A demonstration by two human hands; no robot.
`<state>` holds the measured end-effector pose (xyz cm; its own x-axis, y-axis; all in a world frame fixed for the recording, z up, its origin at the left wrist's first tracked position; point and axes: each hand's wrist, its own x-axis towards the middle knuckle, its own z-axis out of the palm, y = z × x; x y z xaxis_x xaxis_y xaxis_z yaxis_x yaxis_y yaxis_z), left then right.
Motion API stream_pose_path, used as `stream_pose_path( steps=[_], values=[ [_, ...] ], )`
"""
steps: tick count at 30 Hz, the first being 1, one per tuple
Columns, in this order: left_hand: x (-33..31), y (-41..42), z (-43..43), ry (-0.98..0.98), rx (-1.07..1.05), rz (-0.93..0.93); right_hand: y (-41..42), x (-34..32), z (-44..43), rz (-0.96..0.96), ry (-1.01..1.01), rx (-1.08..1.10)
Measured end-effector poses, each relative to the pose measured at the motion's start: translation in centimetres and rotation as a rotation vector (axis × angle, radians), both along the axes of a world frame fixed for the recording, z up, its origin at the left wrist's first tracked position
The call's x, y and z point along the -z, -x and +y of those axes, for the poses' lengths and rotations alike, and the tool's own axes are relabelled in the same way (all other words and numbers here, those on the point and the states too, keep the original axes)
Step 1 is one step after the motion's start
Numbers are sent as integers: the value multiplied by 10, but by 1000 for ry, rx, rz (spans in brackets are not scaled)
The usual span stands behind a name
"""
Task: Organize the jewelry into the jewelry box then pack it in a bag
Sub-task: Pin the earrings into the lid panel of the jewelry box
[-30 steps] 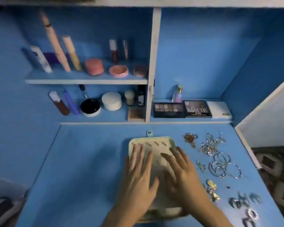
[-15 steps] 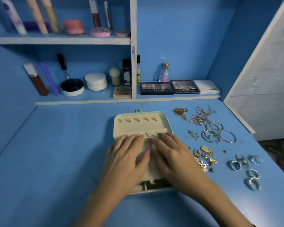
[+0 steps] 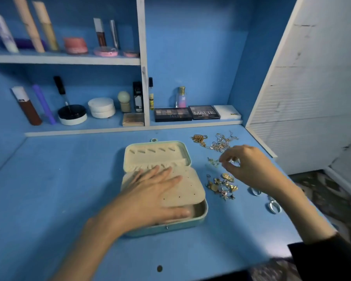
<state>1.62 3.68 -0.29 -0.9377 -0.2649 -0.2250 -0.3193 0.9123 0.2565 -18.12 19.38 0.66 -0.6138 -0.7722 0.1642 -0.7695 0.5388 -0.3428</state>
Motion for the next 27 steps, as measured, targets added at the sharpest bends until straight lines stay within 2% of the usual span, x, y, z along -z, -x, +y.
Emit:
stream_pose_path(
  steps=[2,5,9,14,19,22,27],
  values=[
    [-5,2,-2,-16,21,39,7,-5,4,1,-140,21],
    [-10,2,-5,-66,50,204,9,-5,4,6,-266,52],
    [-26,5,-3,-101,50,331,14,8,1,14,-291,82],
    [-45,18,-7,1,8,508,19,19,-3,19,-265,101],
    [-38,44,-26,314,15,709,19,10,-14,-113,121,60],
    [-20,63,-42,464,-107,787,16,4,-35,-272,310,78],
    [2,80,-52,419,-159,888,14,2,-67,-640,679,43]
  ],
)
